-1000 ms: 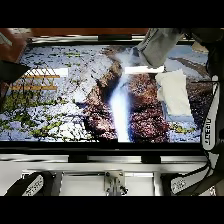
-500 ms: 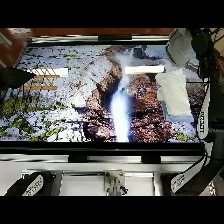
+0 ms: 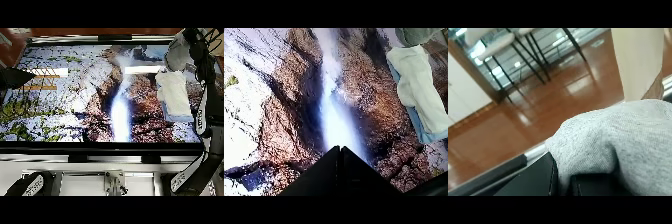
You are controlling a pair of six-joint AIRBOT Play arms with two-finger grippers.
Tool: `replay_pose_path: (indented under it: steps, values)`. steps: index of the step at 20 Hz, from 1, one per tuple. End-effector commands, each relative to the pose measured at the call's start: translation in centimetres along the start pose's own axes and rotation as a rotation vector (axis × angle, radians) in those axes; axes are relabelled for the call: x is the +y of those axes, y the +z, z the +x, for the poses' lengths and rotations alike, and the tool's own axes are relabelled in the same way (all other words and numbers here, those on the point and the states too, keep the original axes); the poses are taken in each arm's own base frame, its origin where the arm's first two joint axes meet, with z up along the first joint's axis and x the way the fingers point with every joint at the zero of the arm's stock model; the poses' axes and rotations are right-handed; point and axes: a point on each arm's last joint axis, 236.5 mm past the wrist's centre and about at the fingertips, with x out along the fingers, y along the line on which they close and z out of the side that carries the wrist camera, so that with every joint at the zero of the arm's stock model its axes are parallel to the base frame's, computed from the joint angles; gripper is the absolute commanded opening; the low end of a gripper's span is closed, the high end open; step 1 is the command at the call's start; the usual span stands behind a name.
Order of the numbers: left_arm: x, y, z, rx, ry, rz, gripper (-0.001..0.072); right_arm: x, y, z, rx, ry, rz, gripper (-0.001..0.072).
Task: Fold the shirts.
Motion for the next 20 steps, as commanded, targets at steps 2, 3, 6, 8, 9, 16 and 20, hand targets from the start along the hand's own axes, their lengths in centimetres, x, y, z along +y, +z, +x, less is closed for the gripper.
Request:
replay_pose_path:
  steps: [2,3,6,8,9,16,20]
  values:
    - [0.0,0.0,0.0,0.0,0.0,-0.008,0.0032,0.3,-1.7,-1.5,0.169,-0.005,-0.02,0.0068]
    - [0.0,0.0,0.0,0.0,0.0,-0.007,0.0032,0.8,-1.8,-2.2,0.209,-0.002,-0.032,0.0068]
    - [0.0,0.0,0.0,0.0,0.0,-0.007,0.0032,2.1,-1.7,-4.8,0.32,-0.002,-0.088,0.0068]
    - [0.0,0.0,0.0,-0.002,0.001,-0.007,0.0032,2.3,-1.7,-6.8,0.4,-0.024,-0.13,0.0068]
    - [0.0,0.0,0.0,-0.002,0.001,-0.007,0.0032,2.4,-1.5,-7.7,0.427,-0.035,-0.15,0.0068]
    - [0.0,0.0,0.0,0.0,0.0,-0.006,0.0032,-3.3,-5.2,-16.3,0.797,-0.351,-0.213,0.0068]
    - [0.0,0.0,0.0,0.0,0.0,-0.007,0.0032,-5.8,-8.2,-21.1,1.0,-0.513,-0.162,0.0068]
